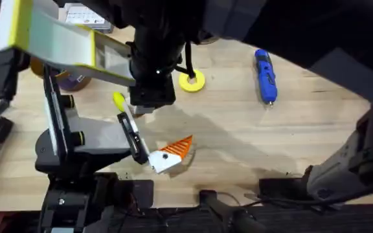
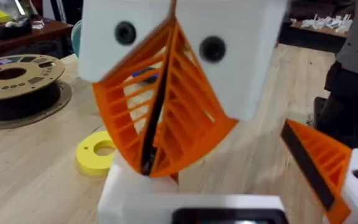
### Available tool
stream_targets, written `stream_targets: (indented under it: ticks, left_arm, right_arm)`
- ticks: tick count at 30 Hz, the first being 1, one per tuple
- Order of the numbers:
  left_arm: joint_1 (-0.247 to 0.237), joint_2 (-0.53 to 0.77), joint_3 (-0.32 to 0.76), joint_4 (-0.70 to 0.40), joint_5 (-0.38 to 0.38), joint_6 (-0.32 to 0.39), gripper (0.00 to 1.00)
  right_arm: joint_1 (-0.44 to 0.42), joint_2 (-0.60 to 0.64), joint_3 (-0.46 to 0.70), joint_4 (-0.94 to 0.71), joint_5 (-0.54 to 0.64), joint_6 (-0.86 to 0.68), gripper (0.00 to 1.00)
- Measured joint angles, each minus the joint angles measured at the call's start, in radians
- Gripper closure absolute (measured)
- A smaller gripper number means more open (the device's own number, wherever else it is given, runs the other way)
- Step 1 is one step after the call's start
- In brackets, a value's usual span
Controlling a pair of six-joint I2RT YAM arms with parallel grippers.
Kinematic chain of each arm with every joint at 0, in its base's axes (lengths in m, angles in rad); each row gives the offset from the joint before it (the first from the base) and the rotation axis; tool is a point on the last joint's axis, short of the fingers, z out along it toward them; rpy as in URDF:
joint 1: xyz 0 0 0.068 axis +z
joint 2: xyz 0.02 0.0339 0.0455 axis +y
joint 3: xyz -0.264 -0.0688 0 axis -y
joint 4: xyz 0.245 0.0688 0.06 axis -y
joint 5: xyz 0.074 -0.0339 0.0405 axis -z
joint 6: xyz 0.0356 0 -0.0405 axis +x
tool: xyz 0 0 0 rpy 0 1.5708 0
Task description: Pick up the gripper from the table and insert it into the empty holder that is missing its gripper. Then pick up a screw, insert it into the mounting hole, and use the screwdriver to tighten it. Finally, clean up the table by picking up the vegetable and placing it into the bucket.
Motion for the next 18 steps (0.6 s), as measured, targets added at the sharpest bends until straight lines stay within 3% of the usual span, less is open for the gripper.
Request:
stream_targets:
  ticks: [18]
  left_arm:
    - [0.0, 0.0, 0.0, -0.001, -0.001, -0.015, 0.015]
  right_arm:
    - [0.0, 0.013, 0.007, 0.0, 0.0, 0.0, 0.995]
